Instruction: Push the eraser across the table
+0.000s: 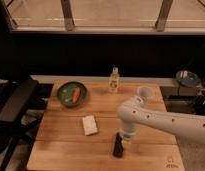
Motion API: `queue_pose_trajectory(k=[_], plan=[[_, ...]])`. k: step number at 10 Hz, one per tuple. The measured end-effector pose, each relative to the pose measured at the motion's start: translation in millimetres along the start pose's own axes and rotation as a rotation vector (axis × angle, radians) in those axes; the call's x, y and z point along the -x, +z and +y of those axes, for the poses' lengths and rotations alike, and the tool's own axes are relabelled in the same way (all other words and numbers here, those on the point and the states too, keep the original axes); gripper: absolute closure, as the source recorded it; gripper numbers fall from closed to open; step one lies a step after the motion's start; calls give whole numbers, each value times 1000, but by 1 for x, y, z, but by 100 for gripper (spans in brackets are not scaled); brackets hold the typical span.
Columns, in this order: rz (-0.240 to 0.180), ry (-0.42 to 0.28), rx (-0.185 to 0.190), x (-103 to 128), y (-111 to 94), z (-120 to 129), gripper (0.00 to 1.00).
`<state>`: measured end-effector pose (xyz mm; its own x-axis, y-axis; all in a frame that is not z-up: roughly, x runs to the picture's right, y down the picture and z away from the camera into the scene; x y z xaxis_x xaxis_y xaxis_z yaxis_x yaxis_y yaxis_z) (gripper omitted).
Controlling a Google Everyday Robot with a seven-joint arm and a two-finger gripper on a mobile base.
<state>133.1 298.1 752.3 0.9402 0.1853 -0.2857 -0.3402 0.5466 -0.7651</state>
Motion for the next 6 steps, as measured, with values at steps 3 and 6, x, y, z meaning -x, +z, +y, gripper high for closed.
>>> queue_pose_trajectory(k=[3,6], plan=[[8,-22,-2,10,-3,0,100],[18,-45,0,27,-6,3,100]])
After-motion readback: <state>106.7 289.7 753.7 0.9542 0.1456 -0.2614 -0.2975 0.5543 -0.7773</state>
